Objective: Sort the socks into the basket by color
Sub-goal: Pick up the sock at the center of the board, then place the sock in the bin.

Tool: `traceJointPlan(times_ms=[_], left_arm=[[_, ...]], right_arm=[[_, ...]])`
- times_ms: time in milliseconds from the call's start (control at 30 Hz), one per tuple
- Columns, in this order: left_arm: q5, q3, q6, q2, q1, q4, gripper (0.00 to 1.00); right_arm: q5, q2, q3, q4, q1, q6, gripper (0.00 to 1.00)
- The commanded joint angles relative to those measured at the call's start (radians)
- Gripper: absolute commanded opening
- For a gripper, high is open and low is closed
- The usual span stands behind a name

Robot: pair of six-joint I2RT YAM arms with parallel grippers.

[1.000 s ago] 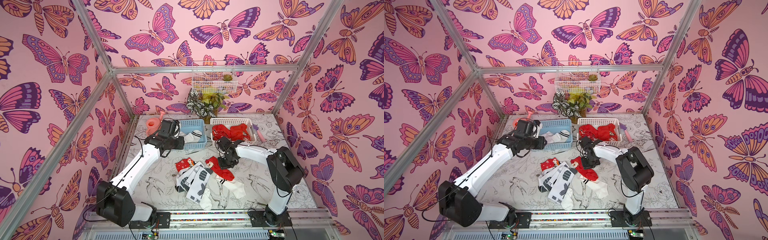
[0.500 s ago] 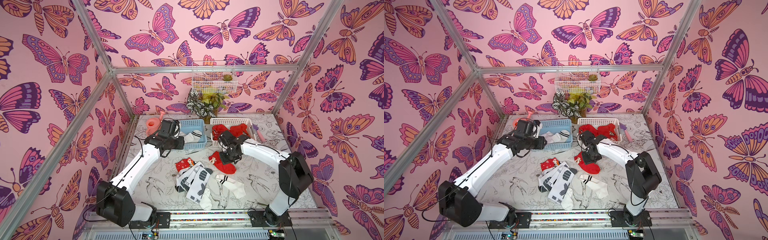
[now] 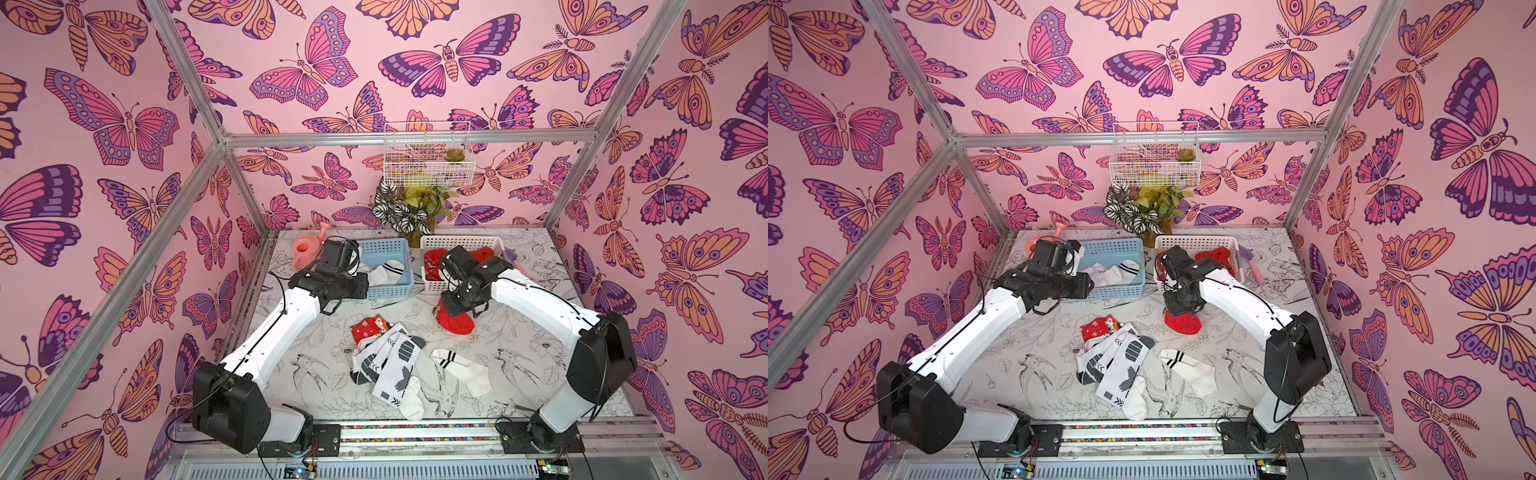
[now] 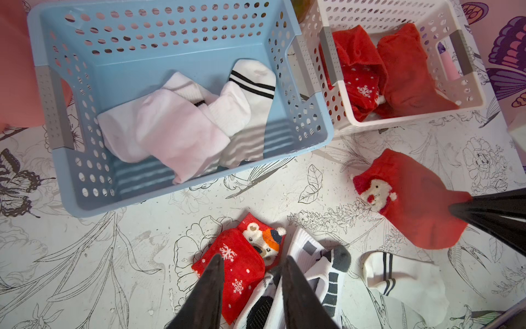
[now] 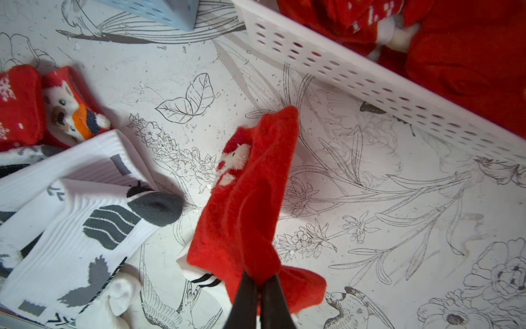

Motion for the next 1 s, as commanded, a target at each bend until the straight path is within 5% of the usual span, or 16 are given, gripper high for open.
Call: traceJointPlan(times_ms=[0, 500, 967], left_arm=[[-0.004, -0.015, 0.012, -0.025, -0.006, 0.006, 0.37], [0.002, -0.014, 0.011, -0.021, -0.006, 0.006, 0.37], [0.0, -0.015, 0.013, -0.015, -0.006, 0.006, 0.37]], right_arm=[[0.052, -0.018, 0.059, -0.048, 0.009, -0.018, 0.0], [0.184, 0.042, 0.313, -0.047, -0.077, -0.033, 0.0], [0.122, 0.211, 0.439, 0.087, -0.262, -0.023, 0.0]])
